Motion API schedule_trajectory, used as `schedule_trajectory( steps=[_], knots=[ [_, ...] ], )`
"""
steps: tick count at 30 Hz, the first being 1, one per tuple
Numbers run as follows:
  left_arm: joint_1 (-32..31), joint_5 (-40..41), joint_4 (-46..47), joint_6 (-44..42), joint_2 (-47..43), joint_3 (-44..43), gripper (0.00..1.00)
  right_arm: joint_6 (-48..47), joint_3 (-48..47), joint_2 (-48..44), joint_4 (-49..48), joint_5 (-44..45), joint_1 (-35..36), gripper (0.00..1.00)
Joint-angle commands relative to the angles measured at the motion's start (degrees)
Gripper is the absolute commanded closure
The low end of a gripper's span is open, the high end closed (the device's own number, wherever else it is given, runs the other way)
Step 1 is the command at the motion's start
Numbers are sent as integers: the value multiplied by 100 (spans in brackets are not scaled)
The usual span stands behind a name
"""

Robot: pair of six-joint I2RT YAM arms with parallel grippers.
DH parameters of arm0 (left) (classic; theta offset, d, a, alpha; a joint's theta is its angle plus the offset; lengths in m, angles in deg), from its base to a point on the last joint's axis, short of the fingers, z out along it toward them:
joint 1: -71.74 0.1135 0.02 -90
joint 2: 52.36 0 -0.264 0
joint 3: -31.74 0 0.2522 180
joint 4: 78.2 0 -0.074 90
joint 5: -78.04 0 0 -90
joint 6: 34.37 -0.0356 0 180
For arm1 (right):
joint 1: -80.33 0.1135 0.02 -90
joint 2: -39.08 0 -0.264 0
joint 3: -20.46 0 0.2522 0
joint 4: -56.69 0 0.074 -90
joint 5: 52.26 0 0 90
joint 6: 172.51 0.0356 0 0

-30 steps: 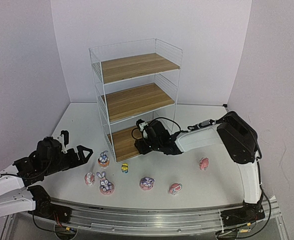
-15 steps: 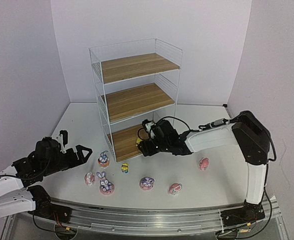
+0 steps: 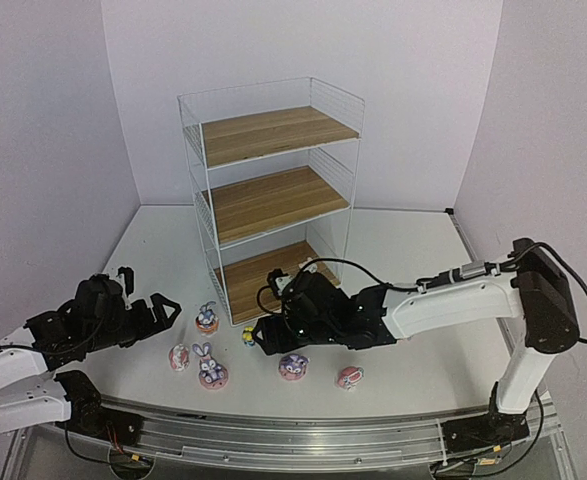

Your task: Place and organize the plastic toys onto the shelf

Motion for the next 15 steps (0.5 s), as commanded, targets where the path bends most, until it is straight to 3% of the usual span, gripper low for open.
schedule_trajectory(
  steps=[1, 15],
  knots=[
    [0, -40, -297, 181, 258, -506, 0, 1106, -613, 525, 465, 613, 256, 28],
    [-4, -113, -1156, 207, 106, -847, 0, 1828, -2086, 2007, 729, 1929, 532, 37]
  ],
)
